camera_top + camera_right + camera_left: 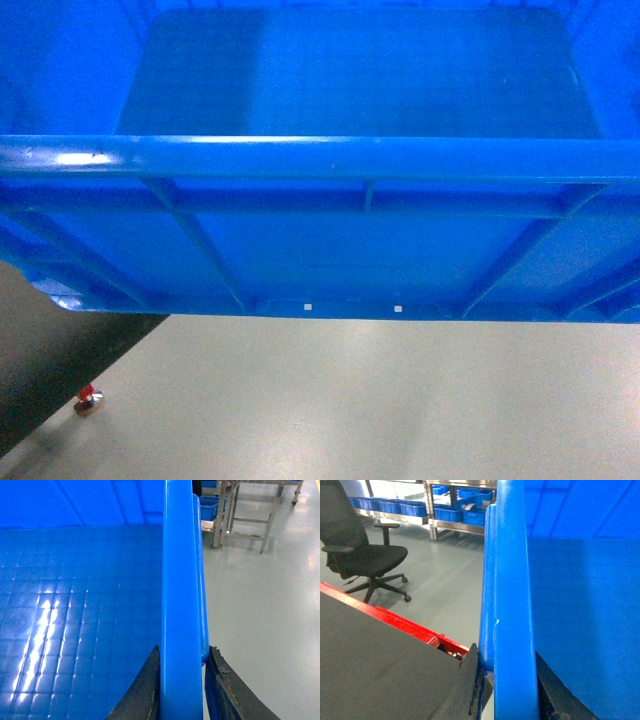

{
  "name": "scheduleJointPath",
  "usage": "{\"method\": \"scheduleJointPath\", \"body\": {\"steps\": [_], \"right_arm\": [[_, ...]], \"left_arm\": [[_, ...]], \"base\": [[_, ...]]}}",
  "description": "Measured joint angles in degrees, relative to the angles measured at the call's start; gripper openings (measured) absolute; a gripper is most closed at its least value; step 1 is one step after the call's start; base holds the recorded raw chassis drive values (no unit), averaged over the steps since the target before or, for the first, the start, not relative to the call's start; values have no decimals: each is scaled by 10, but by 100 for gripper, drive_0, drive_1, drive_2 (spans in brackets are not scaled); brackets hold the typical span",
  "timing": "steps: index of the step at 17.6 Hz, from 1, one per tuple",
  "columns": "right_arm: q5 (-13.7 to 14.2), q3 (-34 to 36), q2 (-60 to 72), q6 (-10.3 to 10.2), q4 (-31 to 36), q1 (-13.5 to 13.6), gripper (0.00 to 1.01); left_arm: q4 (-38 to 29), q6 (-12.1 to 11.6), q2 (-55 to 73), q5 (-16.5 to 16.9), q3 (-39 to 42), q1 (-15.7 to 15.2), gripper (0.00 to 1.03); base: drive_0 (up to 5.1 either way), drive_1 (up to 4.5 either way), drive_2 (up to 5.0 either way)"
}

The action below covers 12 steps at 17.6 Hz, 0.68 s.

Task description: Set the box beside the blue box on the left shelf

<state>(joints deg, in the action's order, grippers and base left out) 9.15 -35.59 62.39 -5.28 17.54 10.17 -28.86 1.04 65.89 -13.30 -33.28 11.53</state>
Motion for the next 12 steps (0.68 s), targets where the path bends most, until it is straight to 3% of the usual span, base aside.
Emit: {"method": "scheduleJointPath", "body": {"steps": [12], "right_arm": [[0, 0, 0, 0, 0, 0, 18]], "left_arm": [[0, 0, 0, 0, 0, 0, 16]], "base": [[-159, -159, -159]]}}
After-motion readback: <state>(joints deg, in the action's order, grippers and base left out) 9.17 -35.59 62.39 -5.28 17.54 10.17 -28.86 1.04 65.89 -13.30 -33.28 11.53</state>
